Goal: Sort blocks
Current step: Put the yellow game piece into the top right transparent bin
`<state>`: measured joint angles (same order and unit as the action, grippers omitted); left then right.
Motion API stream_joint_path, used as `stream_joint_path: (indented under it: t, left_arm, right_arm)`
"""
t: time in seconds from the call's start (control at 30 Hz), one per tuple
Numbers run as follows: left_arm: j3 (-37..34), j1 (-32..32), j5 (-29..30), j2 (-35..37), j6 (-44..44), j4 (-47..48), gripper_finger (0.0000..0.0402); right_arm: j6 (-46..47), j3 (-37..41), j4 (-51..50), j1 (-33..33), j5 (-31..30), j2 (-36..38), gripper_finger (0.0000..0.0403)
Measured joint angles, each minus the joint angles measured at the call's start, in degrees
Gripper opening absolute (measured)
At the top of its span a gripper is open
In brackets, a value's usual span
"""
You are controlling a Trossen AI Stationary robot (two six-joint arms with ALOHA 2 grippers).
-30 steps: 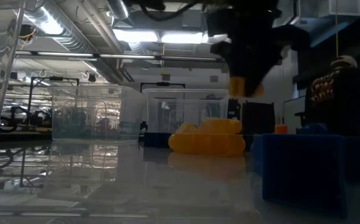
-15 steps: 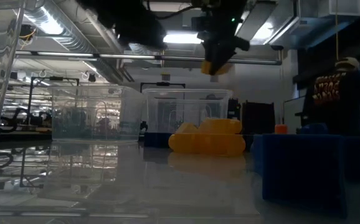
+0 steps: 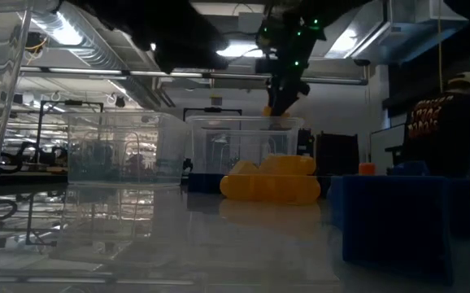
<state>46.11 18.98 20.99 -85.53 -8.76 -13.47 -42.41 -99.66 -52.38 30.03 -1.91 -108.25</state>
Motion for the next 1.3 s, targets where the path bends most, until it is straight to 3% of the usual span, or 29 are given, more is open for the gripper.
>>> stream_joint_path:
  t: [0.47, 0.77, 0.93, 1.13, 1.3]
  left_arm:
    - [0.0, -0.2, 0.1, -9.2, 0.0, -4.0, 0.0200]
    - [0.0, -0.3, 0.0, -10.8, 3.2, -7.2, 0.0200]
    - [0.0, -0.3, 0.0, -10.8, 4.8, -8.7, 0.0200]
    - [0.0, -0.3, 0.0, -10.8, 4.8, -8.4, 0.0200]
    - [0.0, -0.3, 0.0, -10.8, 4.9, -8.0, 0.0200]
  right_arm:
    - [0.1, 0.1, 0.3, 0.0, -1.5, -0.8, 0.0214]
    - [4.0, -10.4, -24.8, -0.1, -1.0, -0.5, 0.0216]
    - [10.8, -11.9, -30.3, -0.8, 3.7, -0.5, 0.0216]
    - [15.2, -9.4, -30.7, -6.4, 4.9, -0.5, 0.0216]
    - [18.4, -7.2, -29.8, -12.0, 1.0, -0.5, 0.0216]
